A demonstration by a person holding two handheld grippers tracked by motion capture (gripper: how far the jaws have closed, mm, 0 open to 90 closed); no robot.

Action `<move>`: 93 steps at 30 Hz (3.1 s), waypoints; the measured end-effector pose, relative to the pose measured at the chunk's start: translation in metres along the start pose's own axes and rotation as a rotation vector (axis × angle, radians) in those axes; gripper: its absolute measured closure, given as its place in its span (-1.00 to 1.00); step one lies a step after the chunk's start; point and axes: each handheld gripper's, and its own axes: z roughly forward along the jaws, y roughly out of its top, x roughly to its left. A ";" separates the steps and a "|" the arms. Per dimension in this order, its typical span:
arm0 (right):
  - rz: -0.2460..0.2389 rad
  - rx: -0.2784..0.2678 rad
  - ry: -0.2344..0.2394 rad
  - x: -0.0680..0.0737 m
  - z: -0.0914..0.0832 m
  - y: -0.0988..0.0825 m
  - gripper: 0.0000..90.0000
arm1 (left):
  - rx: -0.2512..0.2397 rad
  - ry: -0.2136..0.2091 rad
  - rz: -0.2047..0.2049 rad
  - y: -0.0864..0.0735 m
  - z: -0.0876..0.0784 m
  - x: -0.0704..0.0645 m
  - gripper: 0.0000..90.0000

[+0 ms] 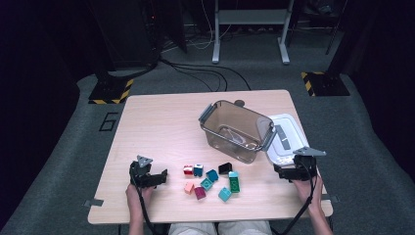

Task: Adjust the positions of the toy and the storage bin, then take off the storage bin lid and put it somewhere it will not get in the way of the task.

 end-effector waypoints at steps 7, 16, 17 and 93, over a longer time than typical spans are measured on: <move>-0.022 0.000 -0.011 0.013 -0.005 -0.023 -1.00 | -0.002 0.000 -0.001 0.000 0.000 0.000 -0.78; -0.030 0.029 -0.049 0.015 -0.009 -0.044 -1.00 | 0.000 -0.003 0.000 0.000 0.000 0.000 -0.77; -0.044 0.040 -0.052 0.014 -0.009 -0.045 -1.00 | 0.002 -0.003 -0.002 0.000 0.000 0.000 -0.77; -0.082 0.084 -0.016 0.016 -0.004 -0.045 -1.00 | -0.077 -0.312 0.168 -0.025 -0.033 -0.083 -0.17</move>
